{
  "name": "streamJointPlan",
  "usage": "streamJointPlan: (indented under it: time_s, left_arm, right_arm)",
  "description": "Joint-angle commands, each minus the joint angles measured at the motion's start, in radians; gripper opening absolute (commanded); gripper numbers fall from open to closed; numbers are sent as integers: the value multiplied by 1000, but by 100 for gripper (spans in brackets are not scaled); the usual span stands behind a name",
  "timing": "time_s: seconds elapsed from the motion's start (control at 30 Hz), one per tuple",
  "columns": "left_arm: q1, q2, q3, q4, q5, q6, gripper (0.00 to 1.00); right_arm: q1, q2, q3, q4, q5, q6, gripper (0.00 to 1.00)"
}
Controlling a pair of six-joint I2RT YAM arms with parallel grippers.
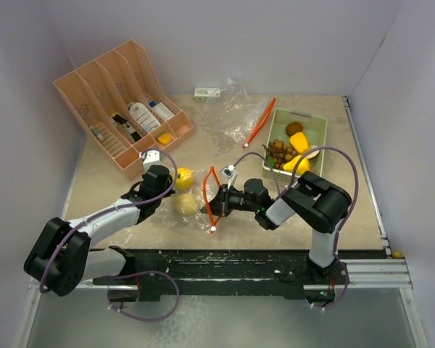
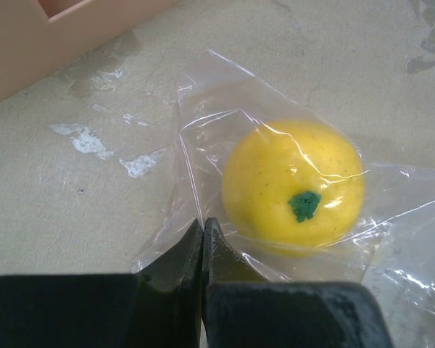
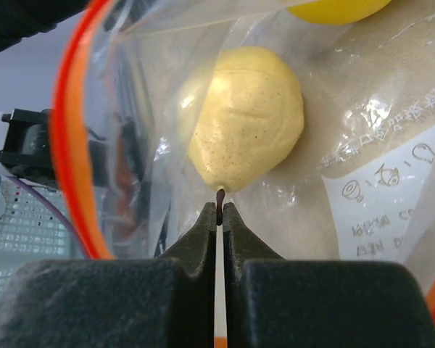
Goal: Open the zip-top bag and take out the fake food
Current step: Pick up the fake fruit from the zipper food storage bag.
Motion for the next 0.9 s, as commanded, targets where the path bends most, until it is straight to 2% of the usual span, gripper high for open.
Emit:
streamJointPlan:
  time_s: [0.0, 0.13, 0.2, 0.33, 0.53, 0.7, 0.87]
  left_arm:
    - [9, -28, -3, 36, -4, 26, 0]
    - [9, -18, -1, 45, 8, 24, 0]
    - [9, -15, -1, 49, 11, 22, 0]
    - [9, -15, -3, 49, 13, 21, 0]
    - [9, -10, -3, 53, 18, 22, 0]
    - [11, -5, -1, 60, 29, 20, 0]
    - [11, 1, -1, 65, 36, 18, 0]
  right_arm:
    - [2, -113, -46, -13, 65, -50, 0]
    - [1, -201, -69, -119, 124, -89, 0]
    - [1, -264, -61, -263, 183, -110, 0]
    - [1, -422, 14, -668, 356, -213, 0]
    - [-17, -696, 45, -931, 547, -307, 0]
    - [-108, -872, 74, -1094, 573, -344, 0]
    - [-300, -953, 136, -1229, 549, -416, 0]
